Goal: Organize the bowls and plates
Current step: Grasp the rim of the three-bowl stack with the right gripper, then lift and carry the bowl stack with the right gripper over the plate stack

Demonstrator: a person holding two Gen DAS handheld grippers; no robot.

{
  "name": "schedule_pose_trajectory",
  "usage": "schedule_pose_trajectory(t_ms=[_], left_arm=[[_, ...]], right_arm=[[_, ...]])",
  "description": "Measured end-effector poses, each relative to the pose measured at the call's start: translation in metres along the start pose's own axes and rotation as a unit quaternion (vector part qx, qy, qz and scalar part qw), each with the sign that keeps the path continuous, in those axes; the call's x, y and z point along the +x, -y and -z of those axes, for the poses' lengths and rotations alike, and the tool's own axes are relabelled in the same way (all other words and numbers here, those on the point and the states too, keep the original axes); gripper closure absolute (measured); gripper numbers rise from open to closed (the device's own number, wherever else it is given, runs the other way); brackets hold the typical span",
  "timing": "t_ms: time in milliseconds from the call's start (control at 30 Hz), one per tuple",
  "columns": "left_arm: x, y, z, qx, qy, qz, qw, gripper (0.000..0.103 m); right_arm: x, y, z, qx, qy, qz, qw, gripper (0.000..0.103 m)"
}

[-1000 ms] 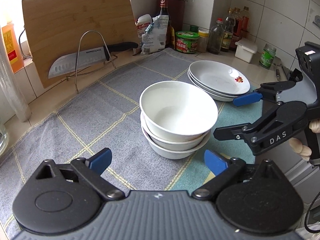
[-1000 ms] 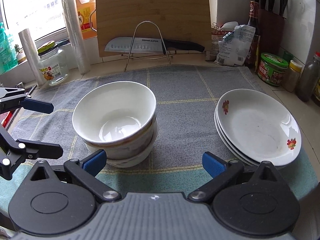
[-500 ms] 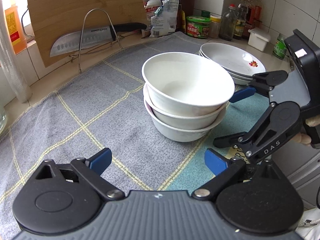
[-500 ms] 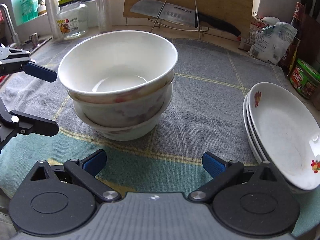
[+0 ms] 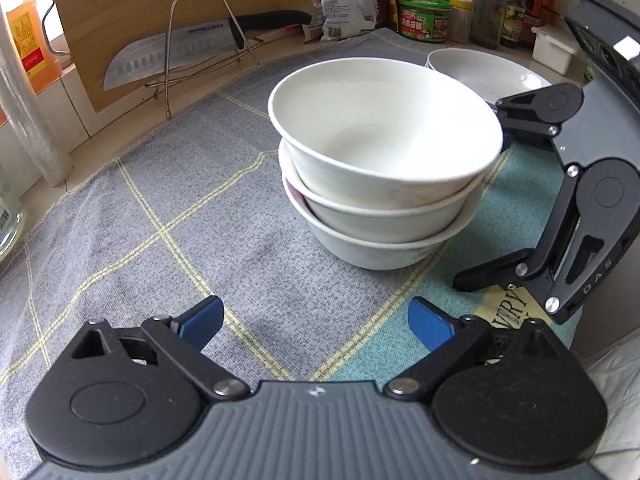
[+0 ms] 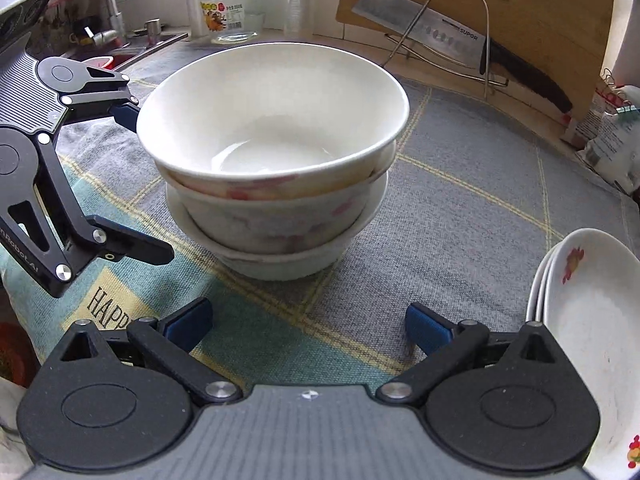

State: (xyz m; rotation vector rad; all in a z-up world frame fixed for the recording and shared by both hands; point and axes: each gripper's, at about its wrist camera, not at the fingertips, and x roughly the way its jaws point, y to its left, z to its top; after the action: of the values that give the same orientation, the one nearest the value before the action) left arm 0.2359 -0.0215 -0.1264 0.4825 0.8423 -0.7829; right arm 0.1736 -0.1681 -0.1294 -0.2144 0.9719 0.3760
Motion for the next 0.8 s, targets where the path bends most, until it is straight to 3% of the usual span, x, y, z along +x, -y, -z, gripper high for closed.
schedule_pose_trajectory(t_ms=[100, 300, 533, 800], left_arm=[[-0.002, 0.007, -0.004, 0.018, 0.005, 0.001, 0.9998, 0.005], [0.009, 0.004, -0.011, 0.06, 0.006, 0.041, 0.9973, 0.005], [0.013, -0.001, -0.02, 0.126, 0.008, 0.074, 0.9892, 0.006], [0.017, -0.001, -0.03, 0.167, 0.011, 0.104, 0.9804, 0.017]], right_arm=[[-0.001, 0.003, -0.002, -0.016, -0.007, -0.012, 1.0, 0.0], [0.001, 0.006, -0.009, -0.042, -0.018, -0.029, 0.999, 0.0], [0.003, 0.011, -0.022, -0.084, -0.02, -0.044, 0.995, 0.0], [-0.005, 0.017, -0.036, -0.135, 0.001, -0.073, 0.988, 0.004]])
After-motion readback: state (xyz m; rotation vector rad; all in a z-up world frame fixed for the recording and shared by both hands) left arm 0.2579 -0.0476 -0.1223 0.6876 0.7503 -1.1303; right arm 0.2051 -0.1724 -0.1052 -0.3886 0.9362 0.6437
